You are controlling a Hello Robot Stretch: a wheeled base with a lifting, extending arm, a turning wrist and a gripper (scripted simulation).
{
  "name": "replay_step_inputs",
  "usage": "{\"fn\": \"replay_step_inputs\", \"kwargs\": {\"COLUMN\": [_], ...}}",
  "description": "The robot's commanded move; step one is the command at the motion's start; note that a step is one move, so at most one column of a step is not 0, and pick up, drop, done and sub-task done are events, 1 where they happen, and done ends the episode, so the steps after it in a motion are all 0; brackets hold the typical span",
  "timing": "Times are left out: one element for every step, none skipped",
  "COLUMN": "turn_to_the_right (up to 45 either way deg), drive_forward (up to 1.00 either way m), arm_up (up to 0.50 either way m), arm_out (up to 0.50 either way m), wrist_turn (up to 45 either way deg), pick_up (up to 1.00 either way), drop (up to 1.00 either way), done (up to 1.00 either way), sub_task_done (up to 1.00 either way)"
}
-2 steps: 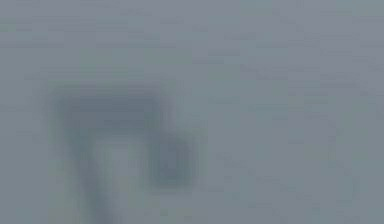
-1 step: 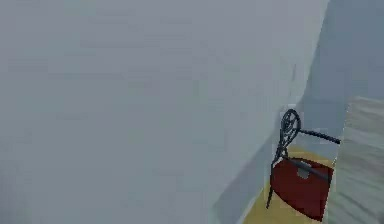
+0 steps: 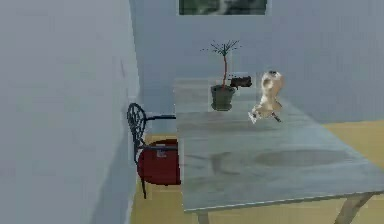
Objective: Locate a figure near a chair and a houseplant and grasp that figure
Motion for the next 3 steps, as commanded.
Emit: {"fn": "replay_step_inputs", "kwargs": {"turn_to_the_right": [45.0, 36.0, 0.0], "drive_forward": [0.0, 0.0, 0.15], "arm_up": [0.0, 0.0, 0.0], "arm_out": [0.0, 0.0, 0.0], "wrist_turn": [0.0, 0.0, 0.0], "pick_up": [0.0, 0.0, 0.0], "drop": [0.0, 0.0, 0.0], "done": [0.0, 0.0, 0.0], "sub_task_done": [0.0, 0.0, 0.0]}}
